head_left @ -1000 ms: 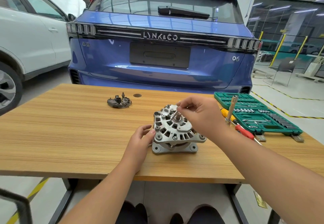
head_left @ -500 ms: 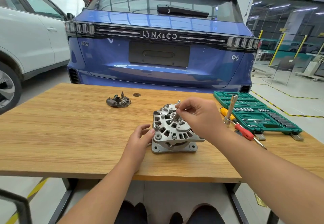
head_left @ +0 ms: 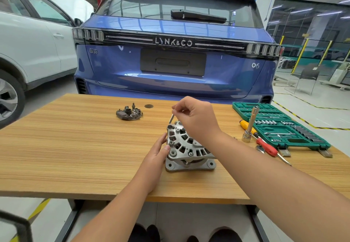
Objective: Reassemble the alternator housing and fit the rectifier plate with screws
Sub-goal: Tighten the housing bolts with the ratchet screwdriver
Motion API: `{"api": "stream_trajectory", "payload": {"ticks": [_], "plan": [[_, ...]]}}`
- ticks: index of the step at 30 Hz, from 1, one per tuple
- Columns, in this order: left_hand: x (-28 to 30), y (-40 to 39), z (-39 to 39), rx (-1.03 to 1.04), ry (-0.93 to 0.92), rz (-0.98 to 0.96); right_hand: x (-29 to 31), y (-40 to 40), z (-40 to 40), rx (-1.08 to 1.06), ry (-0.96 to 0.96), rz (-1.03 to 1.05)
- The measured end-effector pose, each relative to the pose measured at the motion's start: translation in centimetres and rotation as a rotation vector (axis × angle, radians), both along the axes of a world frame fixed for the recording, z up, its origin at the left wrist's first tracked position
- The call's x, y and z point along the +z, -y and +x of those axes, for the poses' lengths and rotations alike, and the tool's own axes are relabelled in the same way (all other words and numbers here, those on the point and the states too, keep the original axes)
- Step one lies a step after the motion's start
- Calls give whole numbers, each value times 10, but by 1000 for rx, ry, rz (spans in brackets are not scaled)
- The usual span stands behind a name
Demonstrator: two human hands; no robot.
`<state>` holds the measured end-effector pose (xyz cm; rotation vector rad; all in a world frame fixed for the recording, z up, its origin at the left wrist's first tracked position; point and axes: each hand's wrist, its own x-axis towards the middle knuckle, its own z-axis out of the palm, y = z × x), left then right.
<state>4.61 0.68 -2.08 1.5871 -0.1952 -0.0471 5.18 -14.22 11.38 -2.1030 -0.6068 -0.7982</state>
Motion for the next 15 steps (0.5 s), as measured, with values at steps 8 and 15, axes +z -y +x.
{"api": "stream_trajectory", "payload": {"ticks": [8, 15], "plan": [[-2, -2, 4, -43, -10, 9, -2, -4, 19, 17, 20, -251], [-1, -3, 2, -68, 26, 19, -8, 3, 19, 59, 237, -316]]}}
